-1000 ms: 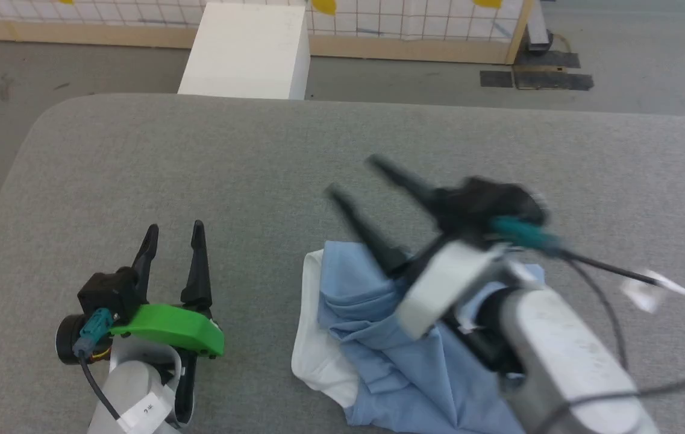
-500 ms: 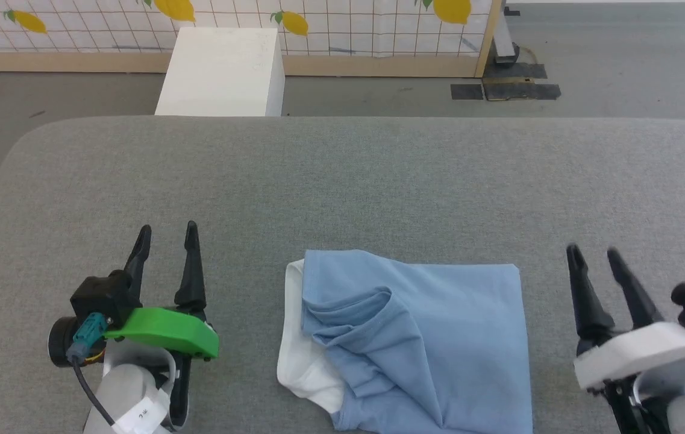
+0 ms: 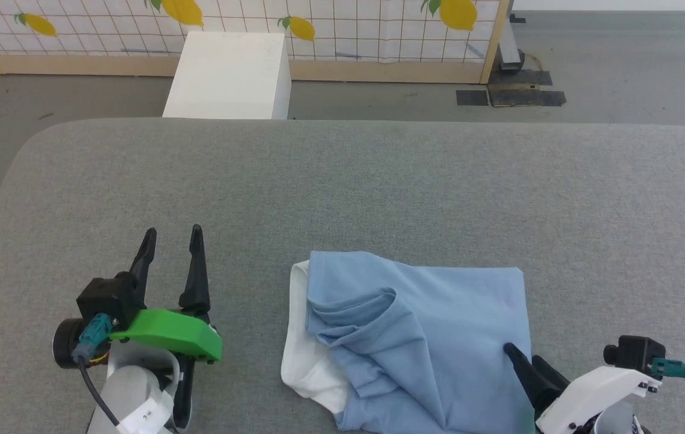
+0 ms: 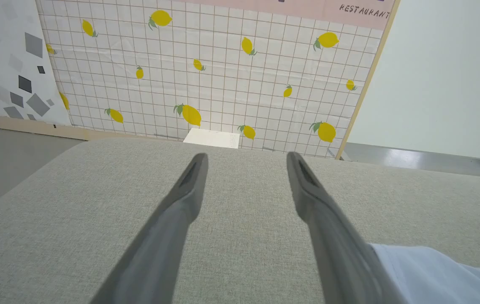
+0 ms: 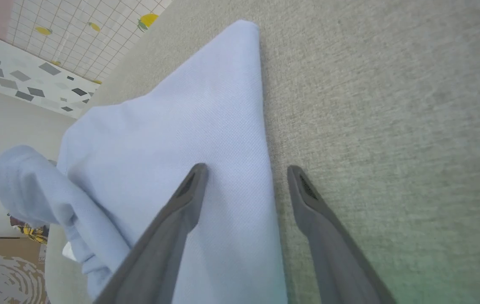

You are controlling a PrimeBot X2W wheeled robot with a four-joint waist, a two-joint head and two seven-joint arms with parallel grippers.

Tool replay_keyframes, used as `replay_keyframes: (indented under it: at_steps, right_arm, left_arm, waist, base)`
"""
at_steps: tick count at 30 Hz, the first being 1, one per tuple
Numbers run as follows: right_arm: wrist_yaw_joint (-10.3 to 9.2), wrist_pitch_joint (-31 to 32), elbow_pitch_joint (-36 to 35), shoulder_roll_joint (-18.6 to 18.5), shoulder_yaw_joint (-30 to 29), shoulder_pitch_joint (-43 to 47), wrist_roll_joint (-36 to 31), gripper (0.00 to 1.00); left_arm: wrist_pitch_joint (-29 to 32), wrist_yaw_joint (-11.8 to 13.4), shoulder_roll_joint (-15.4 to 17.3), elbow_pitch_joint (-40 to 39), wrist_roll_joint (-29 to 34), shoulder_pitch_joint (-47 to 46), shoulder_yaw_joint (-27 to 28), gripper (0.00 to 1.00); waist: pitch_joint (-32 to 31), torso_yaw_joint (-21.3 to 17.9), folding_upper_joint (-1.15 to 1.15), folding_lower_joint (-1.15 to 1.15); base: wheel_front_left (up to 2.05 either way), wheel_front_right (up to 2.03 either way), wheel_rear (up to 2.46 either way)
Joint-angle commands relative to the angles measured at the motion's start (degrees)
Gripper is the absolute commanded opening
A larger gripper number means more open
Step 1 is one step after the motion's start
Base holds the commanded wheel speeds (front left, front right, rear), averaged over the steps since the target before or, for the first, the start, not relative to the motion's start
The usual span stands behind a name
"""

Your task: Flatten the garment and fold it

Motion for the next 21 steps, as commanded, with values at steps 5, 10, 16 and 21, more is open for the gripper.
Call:
replay_keyframes:
  at_steps: [5,10,16,21]
  right_arm:
    - [-0.08,2.50,3.64,-0.01,2.12,-3.08,-1.33,1.00]
    - [-0.08,4.82,5.67,-0.01,4.87,-5.66,-2.99,0.09]
    - [-0.08,4.83,1.15,-0.01,6.41,-7.16,-8.06,0.00]
    - [-0.08,7.26,-9.13,-0.01,9.52,-9.79,-24.68,0.00]
  left_arm:
    - [-0.22,-0.35,-0.35,0.26,-0.05,0.65,-0.04,1.00]
    - [-0.22,-0.40,-0.40,0.23,-0.12,0.61,-0.06,1.00]
    - [-0.22,-0.32,-0.44,0.07,-0.23,0.93,0.32,1.00]
    - [-0.22,-0.11,-0.35,-0.34,-0.07,1.41,1.28,1.00]
  waist:
    - [0.03,0.12,0.00,0.00]
    - [0.31,0.29,0.00,0.00]
    - [0.34,0.03,0.00,0.00]
    - [0.53,-1.48,0.00,0.00]
  base:
    - [0.00,0.00,0.00]
    - [0.00,0.00,0.00]
    - [0.00,0.00,0.00]
    - [0.00,0.00,0.00]
